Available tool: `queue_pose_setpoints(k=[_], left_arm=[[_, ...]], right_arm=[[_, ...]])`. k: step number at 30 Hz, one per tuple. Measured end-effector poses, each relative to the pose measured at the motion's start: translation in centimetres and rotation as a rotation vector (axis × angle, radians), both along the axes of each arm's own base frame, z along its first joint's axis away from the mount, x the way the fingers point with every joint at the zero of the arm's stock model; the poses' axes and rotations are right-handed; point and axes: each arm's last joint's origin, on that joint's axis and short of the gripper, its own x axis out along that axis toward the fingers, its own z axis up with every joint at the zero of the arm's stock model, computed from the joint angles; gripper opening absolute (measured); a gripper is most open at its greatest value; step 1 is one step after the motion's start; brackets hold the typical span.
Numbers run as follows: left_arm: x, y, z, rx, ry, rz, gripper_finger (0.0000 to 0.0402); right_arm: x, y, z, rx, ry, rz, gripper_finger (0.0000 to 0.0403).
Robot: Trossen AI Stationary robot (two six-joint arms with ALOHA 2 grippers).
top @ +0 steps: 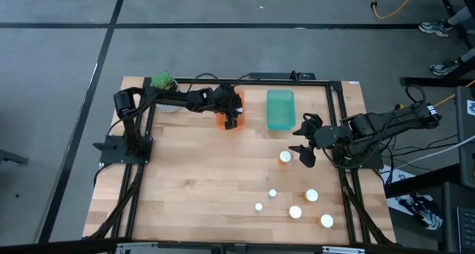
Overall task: Pick and place medicine bottles into bin by pill shape (circle, oval)
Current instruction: Put the small blue pill bottle into the orange bin
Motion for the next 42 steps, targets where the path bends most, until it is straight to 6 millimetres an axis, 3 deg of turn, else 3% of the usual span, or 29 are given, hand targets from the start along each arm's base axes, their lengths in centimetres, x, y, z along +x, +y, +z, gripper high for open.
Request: queue_pose_setpoints(k=[7, 16, 30, 42], left_arm=[[-0.4, 0.7, -0.2, 0.001, -0.007, 0.029, 0.0094], [0.0, 0.4, -1.4, -0.012, 0.022, 0.015, 0.0094], [0.4, -0.1, -1.3, 0.01, 0.005, 0.015, 0.0094], [0.4, -0.1, -1.4, 0.012, 0.015, 0.01, 0.0155]], right_arm=[[0.0, 0.0, 0.0, -0.004, 0.0, 0.004, 0.0289], [0.0, 0.0, 0.0, -0.016, 0.004, 0.016, 0.0289], [0.0, 0.0, 0.0, -0.015, 0.004, 0.015, 0.0289], [0.0, 0.0, 0.0, -0.015, 0.005, 0.016, 0.0289]])
